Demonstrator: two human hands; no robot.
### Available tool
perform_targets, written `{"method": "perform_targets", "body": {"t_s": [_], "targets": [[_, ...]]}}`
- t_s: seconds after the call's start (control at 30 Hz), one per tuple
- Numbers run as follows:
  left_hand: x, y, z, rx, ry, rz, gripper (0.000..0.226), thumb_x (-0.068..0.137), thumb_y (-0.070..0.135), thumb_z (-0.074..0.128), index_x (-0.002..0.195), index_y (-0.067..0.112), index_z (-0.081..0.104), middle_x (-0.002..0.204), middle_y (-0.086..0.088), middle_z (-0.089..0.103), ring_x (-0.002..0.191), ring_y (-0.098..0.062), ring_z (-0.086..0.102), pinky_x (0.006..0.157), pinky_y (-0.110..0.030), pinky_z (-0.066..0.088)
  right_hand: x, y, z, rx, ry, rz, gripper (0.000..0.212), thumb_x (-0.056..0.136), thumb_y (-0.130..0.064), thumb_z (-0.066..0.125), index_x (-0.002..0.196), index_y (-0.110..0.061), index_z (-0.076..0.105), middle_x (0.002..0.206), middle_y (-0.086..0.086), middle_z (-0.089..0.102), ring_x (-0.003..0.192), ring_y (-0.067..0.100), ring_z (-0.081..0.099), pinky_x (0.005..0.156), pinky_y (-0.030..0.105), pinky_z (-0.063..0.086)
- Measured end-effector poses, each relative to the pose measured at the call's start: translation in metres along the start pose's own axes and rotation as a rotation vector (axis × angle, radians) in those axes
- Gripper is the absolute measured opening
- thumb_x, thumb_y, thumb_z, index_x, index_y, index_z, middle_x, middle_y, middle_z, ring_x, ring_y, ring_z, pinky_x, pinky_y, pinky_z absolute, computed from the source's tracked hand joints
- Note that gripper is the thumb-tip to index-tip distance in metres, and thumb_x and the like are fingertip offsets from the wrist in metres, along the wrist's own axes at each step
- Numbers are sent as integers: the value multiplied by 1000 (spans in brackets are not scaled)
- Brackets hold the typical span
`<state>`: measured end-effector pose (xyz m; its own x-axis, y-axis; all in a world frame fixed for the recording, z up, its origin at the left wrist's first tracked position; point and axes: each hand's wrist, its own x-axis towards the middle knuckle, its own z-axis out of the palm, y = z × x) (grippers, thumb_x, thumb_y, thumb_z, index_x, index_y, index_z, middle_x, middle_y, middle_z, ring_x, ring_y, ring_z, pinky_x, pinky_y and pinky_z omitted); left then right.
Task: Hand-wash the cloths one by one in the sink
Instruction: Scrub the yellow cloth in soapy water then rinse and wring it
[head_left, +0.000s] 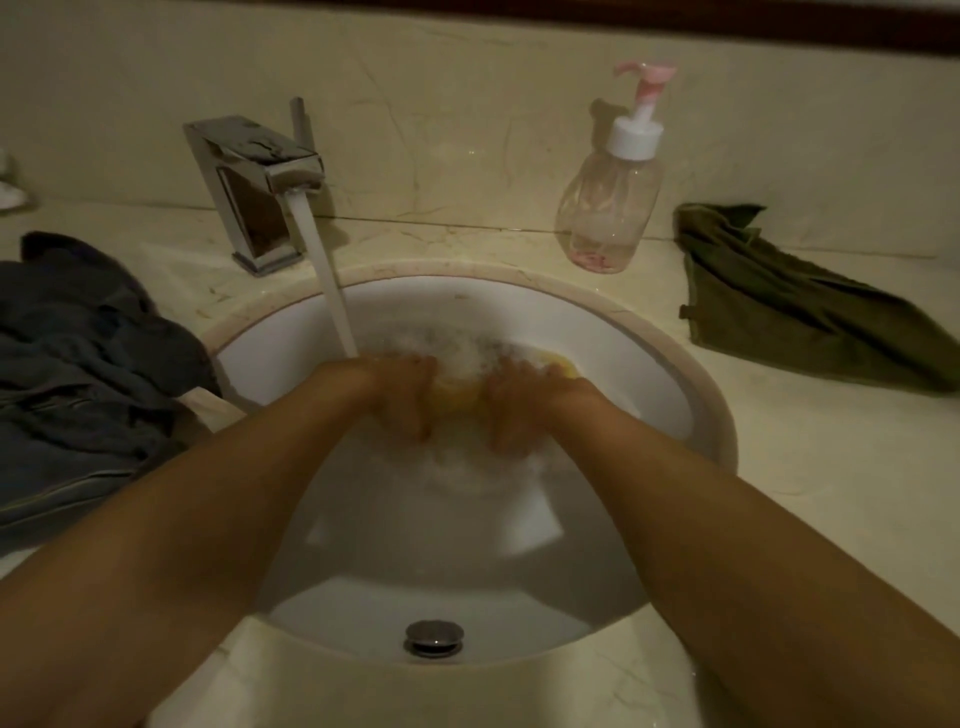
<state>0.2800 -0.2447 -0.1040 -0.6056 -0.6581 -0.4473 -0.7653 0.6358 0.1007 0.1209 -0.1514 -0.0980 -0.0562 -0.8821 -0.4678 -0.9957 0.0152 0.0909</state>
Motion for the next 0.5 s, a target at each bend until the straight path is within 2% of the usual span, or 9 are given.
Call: {"method": "perform_targets", "body": {"t_s": [0.07, 0.13, 0.17, 0.2, 0.27, 0.33, 0.4, 0.43, 0.5], "targets": [[1, -1, 2, -149, 46, 15, 53, 88, 28, 67, 137, 17, 52, 143, -8, 52, 126, -28, 52, 106, -43, 44, 2, -3, 2, 63, 112, 11, 60, 93, -31, 64, 148, -19, 44, 150, 7, 45, 138, 32, 44, 109, 55, 36], [-2, 3, 3, -252, 75, -15, 41, 99, 31, 49, 137, 18, 54, 144, -8, 52, 126, -28, 51, 108, -45, 40, 0, -1, -2, 321, 157, 9, 26, 98, -26, 56, 121, -17, 60, 118, 5, 60, 110, 30, 57, 92, 46, 44], [-4, 5, 2, -282, 55, -26, 37, 101, 30, 44, 134, 17, 56, 142, -8, 53, 123, -28, 52, 106, -44, 41, 0, 3, -3, 445, 120, -8, 14, 99, -21, 50, 100, -14, 62, 101, 5, 61, 94, 27, 57, 80, 38, 45], [-5, 8, 2, -298, 20, -22, 33, 101, 26, 44, 128, 16, 59, 137, -8, 56, 117, -27, 55, 100, -42, 43, 5, 8, -2, 508, 54, -29, 19, 98, -15, 46, 82, -13, 57, 86, 4, 57, 79, 24, 53, 70, 33, 41], [-5, 8, 0, -305, -3, -7, 26, 97, 22, 50, 119, 16, 61, 126, -7, 60, 108, -24, 57, 89, -37, 45, 2, 10, -2, 547, -62, -30, 19, 85, -18, 49, 66, -14, 48, 73, 5, 50, 67, 22, 44, 63, 32, 35], [-9, 3, -2, -300, 89, -6, 33, 93, 29, 60, 124, 20, 57, 127, -1, 57, 114, -24, 54, 94, -38, 44, 0, 12, -4, 550, 14, 20, 21, 70, -33, 52, 75, -14, 59, 82, 5, 58, 75, 25, 55, 69, 35, 45], [-8, -6, -2, -229, 342, 26, 54, 88, 35, 70, 136, 17, 51, 135, -6, 54, 123, -28, 52, 102, -42, 46, 4, 19, -7, 453, 257, 80, 33, 82, -38, 60, 106, -17, 67, 104, 6, 64, 95, 29, 62, 84, 40, 54], [-8, -9, -2, -221, 457, 71, 53, 87, 33, 72, 133, 15, 54, 132, -7, 57, 119, -28, 55, 100, -41, 48, 4, 22, -9, 425, 388, 99, 34, 88, -36, 63, 116, -19, 66, 112, 6, 64, 102, 30, 62, 89, 41, 54], [-10, -11, -4, -272, 529, 147, 29, 88, 29, 70, 114, 19, 62, 110, -2, 63, 103, -24, 60, 89, -38, 53, 3, 23, -13, 478, 508, 44, 27, 90, -33, 65, 115, -21, 67, 115, 3, 64, 105, 28, 61, 90, 41, 54]]}}
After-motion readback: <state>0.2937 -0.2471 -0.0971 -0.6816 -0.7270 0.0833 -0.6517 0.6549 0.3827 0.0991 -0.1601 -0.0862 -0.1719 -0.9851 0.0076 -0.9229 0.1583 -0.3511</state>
